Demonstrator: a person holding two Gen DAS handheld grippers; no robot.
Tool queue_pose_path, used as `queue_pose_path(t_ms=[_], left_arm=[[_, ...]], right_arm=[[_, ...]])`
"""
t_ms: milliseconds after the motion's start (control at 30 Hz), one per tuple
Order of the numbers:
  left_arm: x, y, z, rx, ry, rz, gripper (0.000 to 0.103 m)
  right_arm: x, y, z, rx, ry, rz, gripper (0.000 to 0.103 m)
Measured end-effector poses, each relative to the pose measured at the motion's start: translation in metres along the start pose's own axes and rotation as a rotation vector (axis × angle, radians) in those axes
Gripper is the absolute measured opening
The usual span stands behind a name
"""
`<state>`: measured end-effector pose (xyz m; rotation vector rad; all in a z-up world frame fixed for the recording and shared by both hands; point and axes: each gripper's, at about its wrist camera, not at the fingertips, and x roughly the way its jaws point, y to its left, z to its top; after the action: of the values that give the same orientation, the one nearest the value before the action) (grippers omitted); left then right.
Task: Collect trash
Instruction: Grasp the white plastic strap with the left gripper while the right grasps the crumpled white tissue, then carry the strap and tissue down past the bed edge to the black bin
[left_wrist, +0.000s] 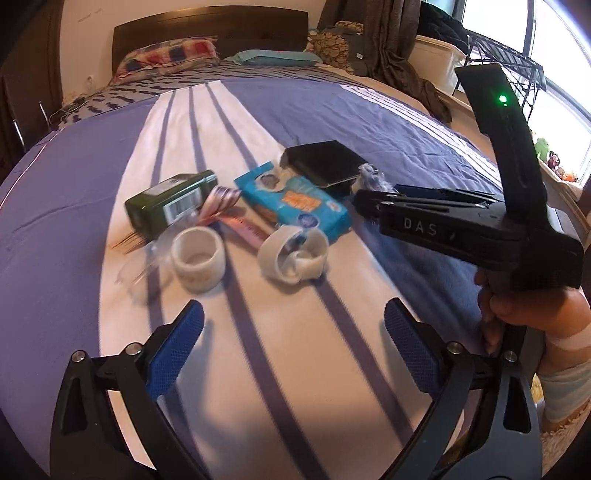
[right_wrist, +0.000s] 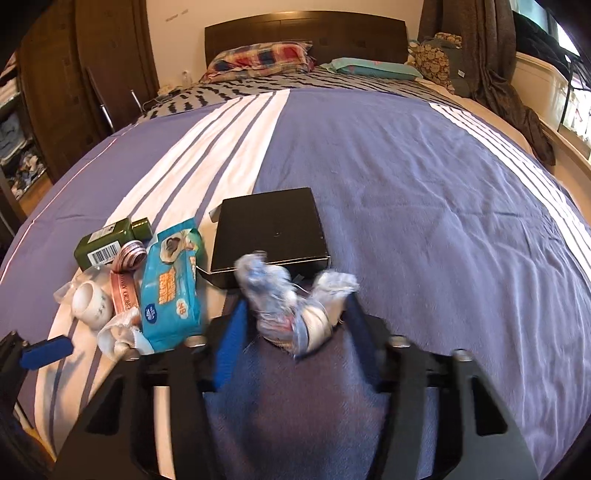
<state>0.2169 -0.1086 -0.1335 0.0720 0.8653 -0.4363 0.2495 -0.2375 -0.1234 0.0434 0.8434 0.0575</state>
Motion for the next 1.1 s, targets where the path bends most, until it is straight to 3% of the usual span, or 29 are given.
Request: queue_pose_path(t_ms=[100, 233, 300, 400, 1100], left_arm=[[0.013, 0.0, 0.007, -0.007, 0.02, -0.015, 0.071], [0.021, 0.0, 0.013, 0.004, 0.014, 0.004, 0.06], [0.022, 0.002, 0.015, -0.005, 0.009, 0.009, 0.041], [0.021, 0.008, 0.015, -0.019, 0.009, 0.016, 0.026], [-0.08, -0.003, -0.084, -0.034, -0.028, 0.05, 0.023]], right_arm=[[-0.003, -0.003, -0.002, -0.009, -0.004, -0.002, 0.035], [-0.009, -0.007, -0.006, -0.013, -0.01, -0.018, 0.035], [-0.014, -0.008, -0.012, -0.011, -0.013, -0.021, 0.035], [-0.021, -0.007, -0.021, -0.008, -0.017, -0.023, 0.035], [-0.111, 0.041, -0.104, -0.048, -0.053, 0.089, 0.034]])
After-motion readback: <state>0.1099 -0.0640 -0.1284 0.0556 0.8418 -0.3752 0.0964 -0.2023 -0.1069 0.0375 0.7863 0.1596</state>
